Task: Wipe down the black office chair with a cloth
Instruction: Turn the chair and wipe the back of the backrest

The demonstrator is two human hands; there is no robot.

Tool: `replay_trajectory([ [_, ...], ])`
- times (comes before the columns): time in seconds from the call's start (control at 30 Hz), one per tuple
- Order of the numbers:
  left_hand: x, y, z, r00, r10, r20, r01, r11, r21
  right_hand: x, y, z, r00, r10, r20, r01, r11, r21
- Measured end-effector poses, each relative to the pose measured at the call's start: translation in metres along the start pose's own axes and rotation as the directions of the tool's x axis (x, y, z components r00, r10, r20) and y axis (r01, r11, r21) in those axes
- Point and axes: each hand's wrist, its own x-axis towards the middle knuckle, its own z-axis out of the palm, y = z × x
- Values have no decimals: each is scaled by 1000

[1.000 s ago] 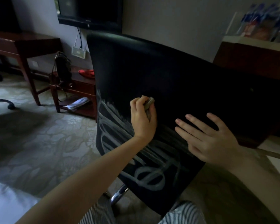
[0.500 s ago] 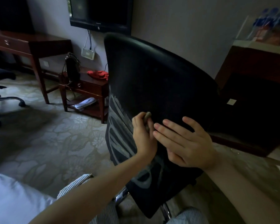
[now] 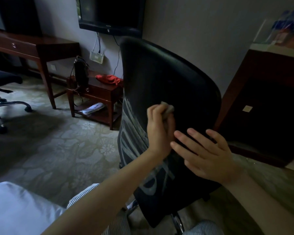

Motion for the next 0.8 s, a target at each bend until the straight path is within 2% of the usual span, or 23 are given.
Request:
replay_trajectory([
  [0.07, 5, -17, -2, 968, -241, -75, 241, 970, 1, -15, 4, -7, 998, 55, 15, -55, 998, -18],
  [0.17, 19, -44, -7, 850, -513, -119, 508, 858, -75, -25, 8, -15, 985, 169, 44, -170, 985, 11],
  [0.23, 35, -51, -10, 777, -616, -126, 613, 787, -67, -25, 11, -19, 971, 221, 93, -228, 971, 66],
  [0.3, 50, -46, -12, 768, -629, -121, 621, 777, -102, -22, 12, -20, 961, 233, 151, -250, 962, 107],
  [0.47, 59, 16, 0, 913, -394, -105, 380, 915, -135, -16, 8, -19, 945, 271, 184, -308, 926, 218],
  [0.53, 48, 43, 5, 965, -229, -126, 217, 971, -105, -13, 10, -20, 942, 287, 172, -322, 918, 232],
  [0.6, 35, 56, 9, 993, -2, -121, -1, 1000, -23, -10, 14, -21, 927, 339, 162, -370, 899, 234],
  [0.67, 24, 58, 10, 965, 258, -53, -256, 966, 39, -10, 17, -21, 891, 428, 154, -452, 871, 193],
  [0.73, 19, 51, 10, 871, 490, 28, -490, 863, 120, -11, 19, -21, 851, 500, 160, -521, 840, 152],
  [0.8, 15, 45, 8, 785, 612, 93, -618, 764, 186, -13, 18, -20, 839, 516, 172, -540, 829, 145],
])
